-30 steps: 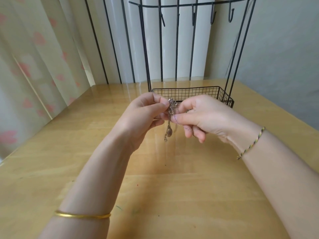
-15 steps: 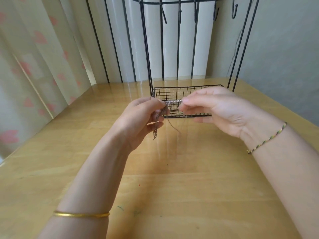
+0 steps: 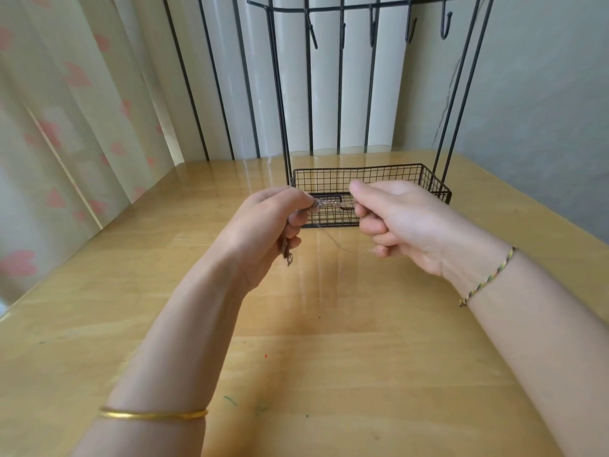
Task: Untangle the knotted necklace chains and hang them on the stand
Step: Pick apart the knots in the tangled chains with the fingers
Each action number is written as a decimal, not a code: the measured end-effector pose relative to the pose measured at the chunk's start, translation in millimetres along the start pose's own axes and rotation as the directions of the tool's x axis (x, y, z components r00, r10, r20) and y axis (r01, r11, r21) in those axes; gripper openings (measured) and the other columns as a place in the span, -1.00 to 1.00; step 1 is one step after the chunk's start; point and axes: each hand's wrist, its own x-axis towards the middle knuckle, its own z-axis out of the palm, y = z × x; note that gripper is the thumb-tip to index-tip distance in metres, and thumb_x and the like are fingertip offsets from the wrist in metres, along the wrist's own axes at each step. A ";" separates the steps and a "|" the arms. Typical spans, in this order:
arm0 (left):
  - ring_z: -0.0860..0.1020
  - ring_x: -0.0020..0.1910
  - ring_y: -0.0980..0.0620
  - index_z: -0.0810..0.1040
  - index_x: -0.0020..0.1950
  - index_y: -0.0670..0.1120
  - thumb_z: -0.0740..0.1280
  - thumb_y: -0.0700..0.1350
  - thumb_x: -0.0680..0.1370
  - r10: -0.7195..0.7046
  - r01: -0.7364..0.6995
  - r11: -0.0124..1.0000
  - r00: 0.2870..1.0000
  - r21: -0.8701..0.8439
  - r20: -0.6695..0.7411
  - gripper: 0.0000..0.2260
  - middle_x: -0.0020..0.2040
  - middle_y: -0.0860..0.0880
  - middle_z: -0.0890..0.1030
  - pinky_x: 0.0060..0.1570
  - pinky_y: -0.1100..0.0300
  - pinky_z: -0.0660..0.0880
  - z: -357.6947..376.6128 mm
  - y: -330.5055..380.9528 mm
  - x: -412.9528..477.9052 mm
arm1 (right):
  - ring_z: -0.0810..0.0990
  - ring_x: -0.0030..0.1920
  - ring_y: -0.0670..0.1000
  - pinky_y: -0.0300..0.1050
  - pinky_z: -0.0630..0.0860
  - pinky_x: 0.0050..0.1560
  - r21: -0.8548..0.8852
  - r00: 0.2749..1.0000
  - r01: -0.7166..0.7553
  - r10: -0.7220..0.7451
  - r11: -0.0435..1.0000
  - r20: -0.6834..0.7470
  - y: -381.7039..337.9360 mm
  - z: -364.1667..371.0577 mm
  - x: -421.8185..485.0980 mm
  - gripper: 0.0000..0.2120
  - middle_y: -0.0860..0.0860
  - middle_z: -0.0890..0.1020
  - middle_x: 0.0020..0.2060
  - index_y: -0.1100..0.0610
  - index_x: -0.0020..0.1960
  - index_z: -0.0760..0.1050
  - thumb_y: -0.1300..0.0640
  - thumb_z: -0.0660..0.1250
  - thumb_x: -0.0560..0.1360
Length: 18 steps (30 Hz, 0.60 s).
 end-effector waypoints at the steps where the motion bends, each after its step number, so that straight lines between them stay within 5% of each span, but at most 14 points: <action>1: 0.21 -0.43 0.08 0.41 -0.32 -0.04 0.20 -0.20 0.55 -0.002 0.002 1.000 1.000 0.003 -0.012 -0.76 -0.45 0.05 0.30 -0.30 0.18 0.22 0.1 0.5 -0.2 | 0.16 -0.61 -0.13 -0.24 0.28 -0.49 -0.005 0.999 0.024 -0.024 1.000 0.032 -0.2 0.2 -1.2 -0.74 -0.13 0.27 -0.61 0.10 -0.20 0.40 -0.06 0.23 0.55; 9: 0.17 -0.47 0.10 0.49 -0.28 -0.08 0.25 -0.21 0.54 -0.008 0.007 1.000 0.999 -0.008 -0.047 -0.80 -0.50 0.08 0.25 -0.34 0.19 0.17 -1.7 2.4 -0.9 | 0.28 -0.58 -0.13 -0.21 0.44 -0.39 0.005 0.997 0.030 -0.030 1.000 0.076 1.3 -2.8 -1.9 -0.86 -0.07 0.38 -0.51 0.12 -0.20 0.51 0.12 0.31 0.52; 13: 0.22 -0.46 0.10 0.56 -0.23 -0.11 0.29 -0.20 0.53 -0.001 0.006 0.996 0.998 0.087 -0.057 -0.86 -0.47 0.07 0.30 -0.36 0.22 0.21 -1.6 1.1 -0.5 | 0.54 -0.20 -0.05 0.01 0.52 0.03 -0.072 0.998 0.038 -0.041 0.997 -0.046 6.2 -1.9 3.9 -0.83 -0.05 0.58 -0.24 0.05 -0.24 0.49 0.10 0.30 0.53; 18: 0.37 -0.31 0.09 0.50 -0.29 -0.01 0.30 -0.16 0.53 0.043 -0.015 0.982 0.989 0.190 -0.143 -0.81 -0.31 0.05 0.45 -0.30 0.22 0.32 -1.9 -3.2 2.2 | 0.61 -0.05 -0.02 0.07 0.50 0.14 -0.029 0.996 0.057 -0.059 0.998 -0.067 2.7 -6.4 3.3 -0.81 -0.03 0.66 -0.16 0.05 -0.26 0.51 0.12 0.29 0.53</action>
